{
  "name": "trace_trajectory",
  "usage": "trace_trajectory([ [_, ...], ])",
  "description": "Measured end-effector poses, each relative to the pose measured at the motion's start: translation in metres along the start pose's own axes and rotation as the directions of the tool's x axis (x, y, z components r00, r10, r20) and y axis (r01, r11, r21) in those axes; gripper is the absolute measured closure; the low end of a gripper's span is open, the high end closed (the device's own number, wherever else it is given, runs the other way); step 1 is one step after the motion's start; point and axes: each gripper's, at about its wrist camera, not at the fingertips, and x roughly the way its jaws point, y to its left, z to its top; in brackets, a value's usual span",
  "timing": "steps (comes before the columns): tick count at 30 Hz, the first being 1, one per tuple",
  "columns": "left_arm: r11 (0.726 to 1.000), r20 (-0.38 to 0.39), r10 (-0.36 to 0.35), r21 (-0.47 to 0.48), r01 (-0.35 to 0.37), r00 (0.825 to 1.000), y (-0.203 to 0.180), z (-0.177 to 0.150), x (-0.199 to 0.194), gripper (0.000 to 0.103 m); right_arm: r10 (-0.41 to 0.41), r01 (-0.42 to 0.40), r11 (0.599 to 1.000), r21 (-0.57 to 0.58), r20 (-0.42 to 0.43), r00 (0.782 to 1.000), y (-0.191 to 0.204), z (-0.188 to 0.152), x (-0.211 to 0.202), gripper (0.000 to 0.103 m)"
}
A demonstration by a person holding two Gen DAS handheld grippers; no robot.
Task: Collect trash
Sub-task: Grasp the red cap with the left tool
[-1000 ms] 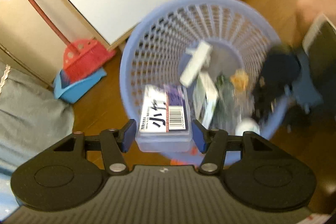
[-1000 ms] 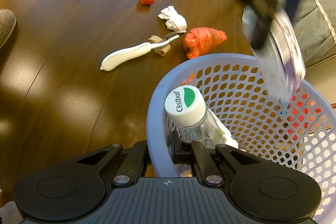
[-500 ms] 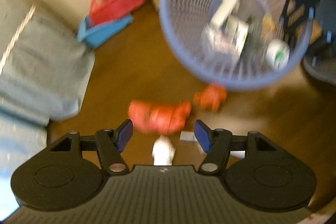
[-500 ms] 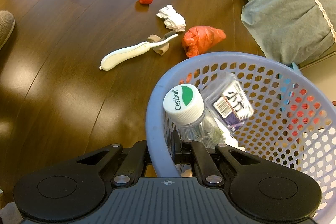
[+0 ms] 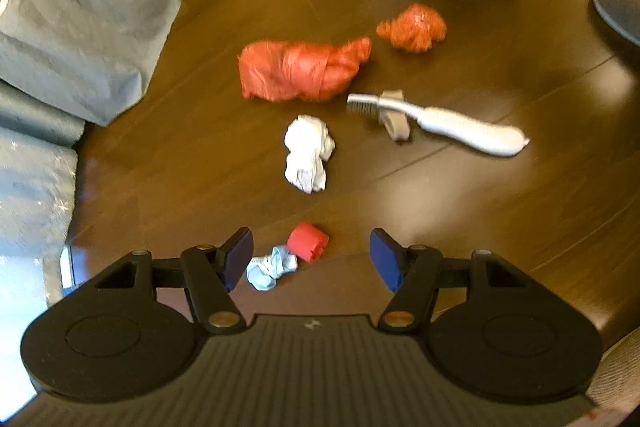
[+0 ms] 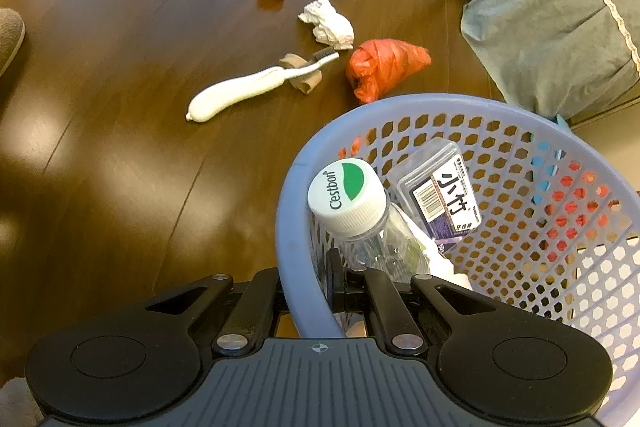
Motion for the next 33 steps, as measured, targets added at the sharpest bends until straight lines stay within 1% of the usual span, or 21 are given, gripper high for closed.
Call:
trace_trajectory([
  [5,1.000,-0.011,-0.008,-0.008,0.007,1.000,0.006,-0.011,0.029,0.043,-0.009,0.009,1.000,0.002,-0.023,1.000,-0.003,-0.004,0.005,0.102],
  [7,1.000,-0.029,-0.014,-0.022,0.013,0.999,0.009,-0.014,0.043,0.043,-0.014,0.015,1.000,0.004,-0.030,0.999,-0.004,-0.005,0.008,0.101],
  [9,0.998,-0.046,-0.025,-0.060,0.022,0.999,0.013,-0.016,0.058,0.043,-0.019,0.020,1.000,0.006,-0.037,0.999,-0.005,-0.005,0.011,0.101],
  [11,0.993,-0.056,-0.034,-0.119,0.027,0.998,0.017,-0.017,0.070,0.047,-0.023,0.023,1.000,0.006,-0.040,0.999,-0.005,-0.005,0.013,0.101],
  [12,0.989,-0.059,-0.036,-0.147,0.027,0.998,0.018,-0.017,0.075,0.052,-0.026,0.026,1.000,0.005,-0.043,0.999,-0.005,-0.006,0.015,0.101],
  [15,0.970,-0.066,-0.038,-0.243,0.021,0.997,0.022,-0.016,0.088,0.057,-0.029,0.029,1.000,0.002,-0.046,0.998,-0.006,-0.008,0.017,0.101],
  [18,0.942,-0.084,-0.036,-0.334,0.006,0.996,0.027,-0.014,0.100,0.057,-0.032,0.032,0.999,0.003,-0.050,0.998,-0.007,-0.010,0.019,0.101],
  [24,0.899,-0.132,-0.023,-0.437,-0.037,0.991,0.033,-0.013,0.116,0.058,-0.047,0.047,0.999,0.003,-0.068,0.997,-0.010,-0.017,0.025,0.101],
  [26,0.894,-0.142,-0.024,-0.445,-0.042,0.990,0.034,-0.013,0.119,0.059,-0.051,0.051,0.999,0.004,-0.071,0.996,-0.011,-0.019,0.027,0.100],
  [29,0.889,-0.140,-0.036,-0.457,-0.032,0.989,0.036,-0.013,0.121,0.066,-0.057,0.058,0.998,0.006,-0.077,0.995,-0.012,-0.022,0.029,0.100],
  [31,0.891,-0.141,-0.032,-0.453,-0.036,0.989,0.034,-0.013,0.122,0.068,-0.064,0.064,0.998,0.008,-0.083,0.994,-0.014,-0.023,0.031,0.100],
  [33,0.900,-0.136,-0.024,-0.434,-0.038,0.990,0.031,-0.013,0.121,0.068,-0.070,0.071,0.997,0.014,-0.091,0.993,-0.016,-0.025,0.033,0.100],
])
